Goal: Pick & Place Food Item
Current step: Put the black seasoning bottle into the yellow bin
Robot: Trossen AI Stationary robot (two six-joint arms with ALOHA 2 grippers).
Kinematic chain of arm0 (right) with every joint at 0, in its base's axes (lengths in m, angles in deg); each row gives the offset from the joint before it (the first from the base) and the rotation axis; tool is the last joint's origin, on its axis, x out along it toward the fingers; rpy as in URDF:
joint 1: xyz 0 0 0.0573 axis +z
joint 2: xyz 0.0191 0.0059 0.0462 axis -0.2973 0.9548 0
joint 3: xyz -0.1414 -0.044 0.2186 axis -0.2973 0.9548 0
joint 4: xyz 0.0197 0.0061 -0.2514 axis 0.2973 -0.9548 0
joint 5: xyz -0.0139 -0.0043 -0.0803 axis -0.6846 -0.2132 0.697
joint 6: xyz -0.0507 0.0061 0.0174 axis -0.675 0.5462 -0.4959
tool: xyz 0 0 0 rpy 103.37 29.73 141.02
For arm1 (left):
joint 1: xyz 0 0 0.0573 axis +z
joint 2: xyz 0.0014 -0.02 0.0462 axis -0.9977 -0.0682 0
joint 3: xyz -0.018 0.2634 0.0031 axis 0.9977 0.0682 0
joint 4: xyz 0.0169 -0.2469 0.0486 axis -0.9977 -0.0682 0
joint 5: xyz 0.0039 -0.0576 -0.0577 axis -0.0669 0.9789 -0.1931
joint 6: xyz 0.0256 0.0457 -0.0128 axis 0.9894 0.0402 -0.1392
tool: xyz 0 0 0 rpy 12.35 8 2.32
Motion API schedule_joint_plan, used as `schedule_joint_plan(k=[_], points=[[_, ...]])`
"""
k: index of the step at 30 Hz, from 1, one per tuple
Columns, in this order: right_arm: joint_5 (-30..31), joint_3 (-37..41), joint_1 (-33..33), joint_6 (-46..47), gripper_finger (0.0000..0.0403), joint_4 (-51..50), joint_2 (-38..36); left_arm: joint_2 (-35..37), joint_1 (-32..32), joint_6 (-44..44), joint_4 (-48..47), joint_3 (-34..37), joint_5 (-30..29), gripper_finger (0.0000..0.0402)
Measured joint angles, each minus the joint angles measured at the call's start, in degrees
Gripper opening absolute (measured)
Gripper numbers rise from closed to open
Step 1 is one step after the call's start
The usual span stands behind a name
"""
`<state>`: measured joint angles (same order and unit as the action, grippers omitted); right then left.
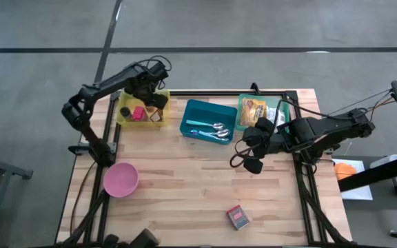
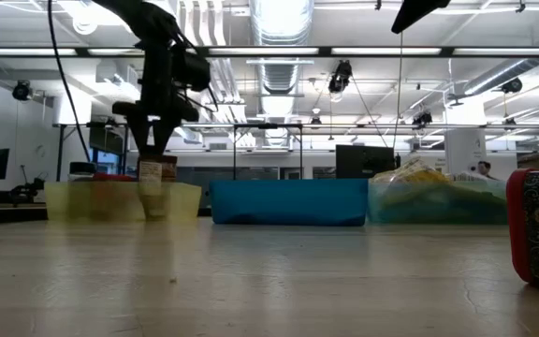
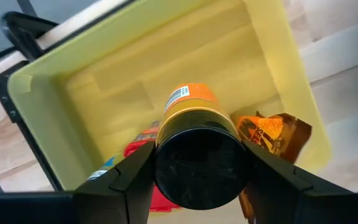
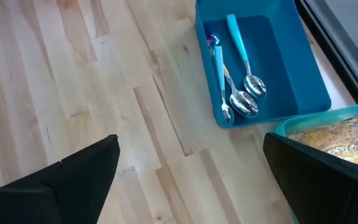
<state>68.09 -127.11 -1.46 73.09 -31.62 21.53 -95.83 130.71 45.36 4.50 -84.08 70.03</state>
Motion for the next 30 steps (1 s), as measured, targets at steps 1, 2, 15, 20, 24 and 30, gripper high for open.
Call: schedule_joint_plan(k=[1, 2, 15, 20, 24, 30], points=[[-0.01, 0.0, 0.0, -0.01, 0.039, 0.0, 0.0, -0.69, 0.0, 0.28, -0.03, 0.04, 0.06, 0.0207], [-0.08, 0.0, 0.0, -0.01, 0.039, 0.0, 0.0, -1.22, 0.02, 0.52, -0.02, 0.04, 0.23, 0.0207], [-1.36, 0.0, 0.0, 0.4, 0.039, 0.04, 0.0, -3.15, 5.31, 3.5, 3.74, 0.04, 3.84, 0.0207], [-1.36, 0.0, 0.0, 0.4, 0.039, 0.07, 0.0, -3.13, 6.98, 3.56, 4.27, 1.78, 3.73, 0.0207], [-1.36, 0.0, 0.0, 0.4, 0.039, 0.09, 0.0, -3.13, 8.51, 1.57, 5.14, 4.58, 3.59, 0.0207], [-1.36, -0.02, 0.0, 0.38, 0.039, 0.09, 0.0, -2.43, 10.72, -0.19, 6.25, 6.27, 3.94, 0.0207]])
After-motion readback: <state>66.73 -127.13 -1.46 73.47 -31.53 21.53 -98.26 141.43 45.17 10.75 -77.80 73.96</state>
